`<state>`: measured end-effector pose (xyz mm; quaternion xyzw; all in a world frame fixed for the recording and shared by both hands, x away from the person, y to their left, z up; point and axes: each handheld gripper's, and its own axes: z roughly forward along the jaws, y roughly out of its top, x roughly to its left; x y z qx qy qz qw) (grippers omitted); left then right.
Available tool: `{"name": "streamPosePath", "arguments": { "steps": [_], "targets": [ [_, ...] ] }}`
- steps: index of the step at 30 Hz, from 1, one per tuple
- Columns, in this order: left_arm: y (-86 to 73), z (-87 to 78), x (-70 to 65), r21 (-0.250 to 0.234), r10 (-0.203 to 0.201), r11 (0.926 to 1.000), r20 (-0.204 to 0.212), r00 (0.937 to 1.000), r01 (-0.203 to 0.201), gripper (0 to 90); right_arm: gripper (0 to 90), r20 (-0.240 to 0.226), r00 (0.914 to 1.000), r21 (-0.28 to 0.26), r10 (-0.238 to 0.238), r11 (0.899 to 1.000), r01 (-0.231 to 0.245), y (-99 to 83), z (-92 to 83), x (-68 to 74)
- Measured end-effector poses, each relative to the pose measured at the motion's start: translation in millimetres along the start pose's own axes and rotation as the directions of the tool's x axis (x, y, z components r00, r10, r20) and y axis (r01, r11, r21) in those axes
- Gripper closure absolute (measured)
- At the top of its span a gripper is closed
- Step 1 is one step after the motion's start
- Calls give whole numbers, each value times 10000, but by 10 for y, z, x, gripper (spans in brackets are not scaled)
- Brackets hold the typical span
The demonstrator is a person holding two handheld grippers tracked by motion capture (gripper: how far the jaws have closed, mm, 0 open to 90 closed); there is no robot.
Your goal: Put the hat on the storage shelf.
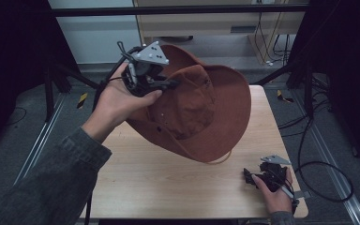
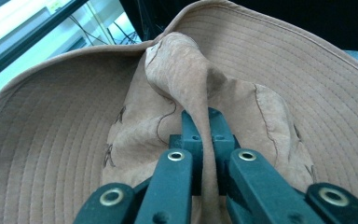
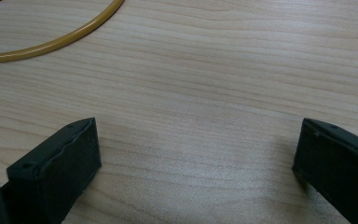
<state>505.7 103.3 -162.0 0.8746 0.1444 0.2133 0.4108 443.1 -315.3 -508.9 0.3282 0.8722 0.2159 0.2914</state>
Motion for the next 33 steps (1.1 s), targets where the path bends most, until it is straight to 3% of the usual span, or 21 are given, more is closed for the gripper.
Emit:
{"name": "streamPosePath", "arguments": {
  "steps": [11, 33],
  "targets": [
    [153, 418, -10, 127, 222, 9997, 304, 9993, -226, 884, 6, 39, 9999, 9, 128, 9999, -128, -1, 2, 15],
    [364, 948, 9, 352, 105, 9993, 662, 9978, -129, 884, 6, 15, 10000, 5, -22, 10000, 22, 1, -3, -6]
  ]
}}
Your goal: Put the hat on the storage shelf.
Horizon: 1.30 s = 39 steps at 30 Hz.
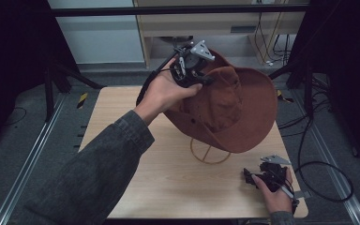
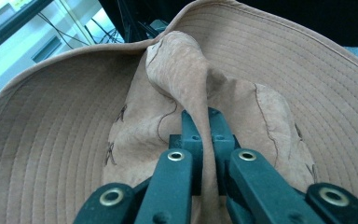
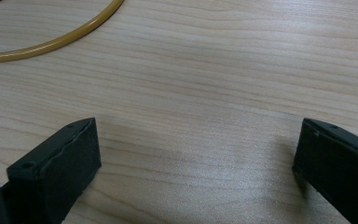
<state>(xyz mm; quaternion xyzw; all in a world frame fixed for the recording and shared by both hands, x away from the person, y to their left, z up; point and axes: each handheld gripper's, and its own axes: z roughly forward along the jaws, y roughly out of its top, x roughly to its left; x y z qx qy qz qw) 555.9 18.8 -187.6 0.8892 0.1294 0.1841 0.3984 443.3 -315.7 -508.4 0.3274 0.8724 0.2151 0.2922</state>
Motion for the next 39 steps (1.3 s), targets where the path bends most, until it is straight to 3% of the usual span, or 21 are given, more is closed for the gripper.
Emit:
{"name": "streamPosePath", "arguments": {
  "steps": [26, 39],
  "targets": [
    [-87, 484, -34, 522, -207, 9985, 532, 9984, 180, 880, 5, 17, 10000, 9, 12, 10000, -12, 0, -1, 0],
    [-153, 497, -19, 390, -470, 9983, 686, 9965, 444, 860, 5, 20, 10000, 12, 9, 10000, -9, 0, -1, 0]
  ]
}}
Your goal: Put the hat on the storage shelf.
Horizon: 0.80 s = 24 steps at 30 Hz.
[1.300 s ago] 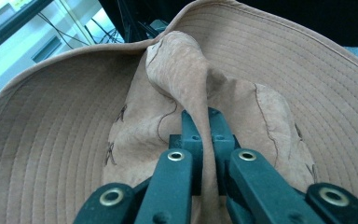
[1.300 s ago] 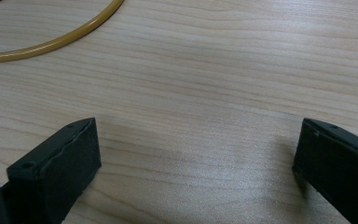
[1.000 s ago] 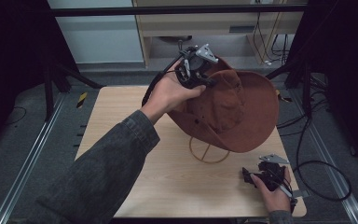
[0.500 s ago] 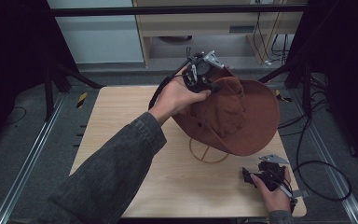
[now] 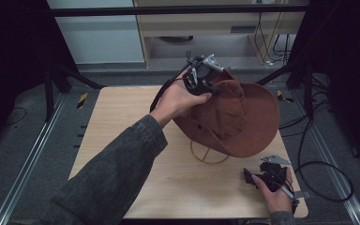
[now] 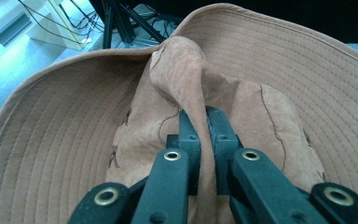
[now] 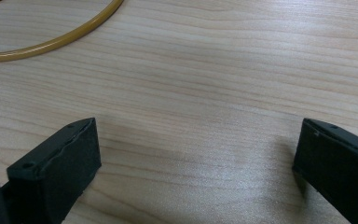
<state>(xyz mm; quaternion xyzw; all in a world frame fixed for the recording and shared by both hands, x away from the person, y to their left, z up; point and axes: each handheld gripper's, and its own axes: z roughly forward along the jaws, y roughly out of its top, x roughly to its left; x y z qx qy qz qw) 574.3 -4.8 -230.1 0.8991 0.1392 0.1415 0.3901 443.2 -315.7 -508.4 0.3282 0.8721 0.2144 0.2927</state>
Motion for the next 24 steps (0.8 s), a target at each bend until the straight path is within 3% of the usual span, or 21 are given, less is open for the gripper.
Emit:
{"name": "streamPosePath", "arguments": {
  "steps": [6, 14, 24],
  "targets": [
    [-16, 10, -26, -18, -39, 10000, -41, 10000, 39, 798, 5, -4, 10000, 0, 6, 10000, -6, 0, 0, 0],
    [-47, 25, -24, -78, -104, 9999, -365, 9993, 101, 645, 6, -4, 10000, -3, 6, 10000, -6, 0, 0, 0],
    [-48, -32, -24, -493, -293, 9984, -534, 9981, 267, 442, 6, -1, 10000, 0, 6, 10000, -6, 0, 0, 0]
  ]
}}
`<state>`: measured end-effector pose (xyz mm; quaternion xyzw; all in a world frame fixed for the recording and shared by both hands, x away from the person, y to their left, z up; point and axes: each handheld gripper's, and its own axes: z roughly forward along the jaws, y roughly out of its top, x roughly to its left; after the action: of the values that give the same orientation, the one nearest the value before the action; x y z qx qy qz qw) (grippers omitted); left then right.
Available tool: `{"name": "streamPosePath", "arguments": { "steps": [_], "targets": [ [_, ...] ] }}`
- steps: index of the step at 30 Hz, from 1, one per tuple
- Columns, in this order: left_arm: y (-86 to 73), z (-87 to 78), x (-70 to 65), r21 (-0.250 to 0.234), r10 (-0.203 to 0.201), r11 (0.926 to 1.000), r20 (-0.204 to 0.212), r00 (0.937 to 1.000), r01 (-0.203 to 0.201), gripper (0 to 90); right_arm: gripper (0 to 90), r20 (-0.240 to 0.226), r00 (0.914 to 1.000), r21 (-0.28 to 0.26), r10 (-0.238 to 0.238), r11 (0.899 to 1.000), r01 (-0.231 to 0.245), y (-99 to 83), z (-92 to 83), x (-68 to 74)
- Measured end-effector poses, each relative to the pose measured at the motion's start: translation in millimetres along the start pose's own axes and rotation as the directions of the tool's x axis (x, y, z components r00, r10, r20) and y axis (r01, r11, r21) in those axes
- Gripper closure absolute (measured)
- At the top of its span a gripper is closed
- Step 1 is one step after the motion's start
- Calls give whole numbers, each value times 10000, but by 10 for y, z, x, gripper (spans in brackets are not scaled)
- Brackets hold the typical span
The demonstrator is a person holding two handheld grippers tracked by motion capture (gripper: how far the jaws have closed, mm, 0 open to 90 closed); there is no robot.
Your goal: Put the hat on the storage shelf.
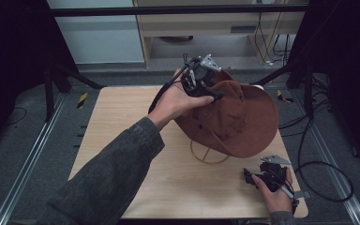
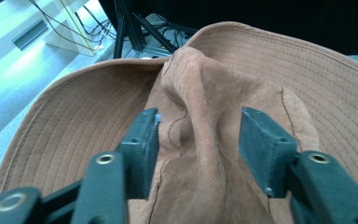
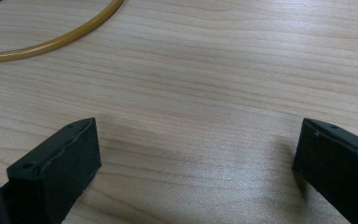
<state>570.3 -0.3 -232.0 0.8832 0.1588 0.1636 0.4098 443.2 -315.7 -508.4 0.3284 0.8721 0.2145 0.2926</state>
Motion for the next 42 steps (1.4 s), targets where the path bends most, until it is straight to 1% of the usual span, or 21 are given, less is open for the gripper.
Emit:
{"name": "streamPosePath", "arguments": {
  "steps": [1, 5, 7, 12, 17, 20, 22, 25, 28, 34, 39, 42],
  "targets": [
    [-1, -7, -3, -50, -18, 10000, -27, 10000, 18, 421, 6, -6, 10000, 0, -1, 10000, 1, 0, 0, 0],
    [-5, -35, -16, 24, 20, 10000, 26, 10000, -20, 327, 5, -7, 10000, 0, -7, 10000, 7, 0, 0, -1],
    [0, -55, -29, 107, 44, 9999, 59, 10000, -45, 297, 6, -3, 10000, -1, -5, 10000, 5, 0, 0, 0],
    [11, -96, -37, 158, -100, 9998, 82, 9999, 98, 241, 6, -5, 10000, 0, -4, 10000, 4, 0, 0, 0],
    [-3, -112, -29, 426, -75, 9991, 106, 9999, 70, 219, 5, -4, 10000, 1, 0, 10000, 0, 0, 0, 0],
    [-7, -124, -24, 466, -93, 9989, 137, 9999, 86, 210, 6, -4, 10000, 3, -9, 10000, 9, 0, 0, -1],
    [-8, -136, -27, 542, -34, 9985, 140, 9999, 26, 204, 6, -2, 10000, 0, -4, 10000, 4, 0, 0, 0],
    [-11, -166, -35, 577, -10, 9983, 150, 9999, 1, 201, 6, -1, 10000, -1, -5, 10000, 5, 0, 0, -1],
    [-14, -214, -39, 512, -16, 9987, 148, 9999, 8, 200, 5, -7, 10000, 2, -8, 10000, 8, 0, 0, -1],
    [-49, -357, -51, 480, -13, 9988, 110, 9999, 7, 200, 5, -1, 10000, 0, -1, 10000, 1, 0, 0, 0],
    [-168, -544, -70, 453, 27, 9990, 74, 10000, -31, 191, 5, -2, 10000, 1, -3, 10000, 3, 0, 0, 0],
    [-229, -632, -66, 417, -57, 9991, 86, 9999, 53, 194, 5, 1, 10000, 3, -2, 10000, 2, 0, 0, 0]
  ]
}}
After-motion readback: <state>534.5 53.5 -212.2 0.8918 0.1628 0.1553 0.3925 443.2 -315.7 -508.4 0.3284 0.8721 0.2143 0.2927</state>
